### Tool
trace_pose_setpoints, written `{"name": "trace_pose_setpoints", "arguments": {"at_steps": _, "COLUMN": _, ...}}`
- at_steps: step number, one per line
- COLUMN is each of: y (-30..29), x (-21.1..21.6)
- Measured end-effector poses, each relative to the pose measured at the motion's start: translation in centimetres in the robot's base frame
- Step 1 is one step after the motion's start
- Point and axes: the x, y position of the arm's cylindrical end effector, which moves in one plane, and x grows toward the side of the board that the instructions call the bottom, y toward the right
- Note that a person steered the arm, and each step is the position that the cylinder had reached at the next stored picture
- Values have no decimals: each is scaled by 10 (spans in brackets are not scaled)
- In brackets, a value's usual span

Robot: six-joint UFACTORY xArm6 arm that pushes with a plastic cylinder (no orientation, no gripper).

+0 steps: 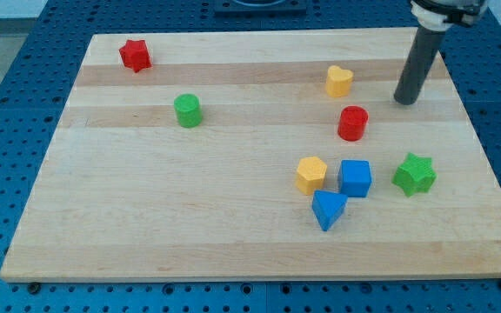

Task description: Move yellow heart away from the red circle

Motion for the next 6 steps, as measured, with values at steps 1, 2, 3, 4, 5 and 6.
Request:
{"name": "trace_pose_setpoints", "arguments": {"at_steps": 1, "y": -18, "x": -20}}
{"name": "trace_pose_setpoints", "arguments": {"at_steps": 2, "y": -28, "x": -20}}
{"name": "trace_pose_setpoints", "arguments": {"at_steps": 3, "y": -57, "x": -20}}
{"name": "trace_pose_setpoints", "arguments": {"at_steps": 4, "y": -84, "x": -20}}
{"name": "trace_pose_setpoints", "arguments": {"at_steps": 5, "y": -108, "x": -20}}
{"name": "trace_pose_setpoints", "arguments": {"at_steps": 6, "y": -130, "x": -20}}
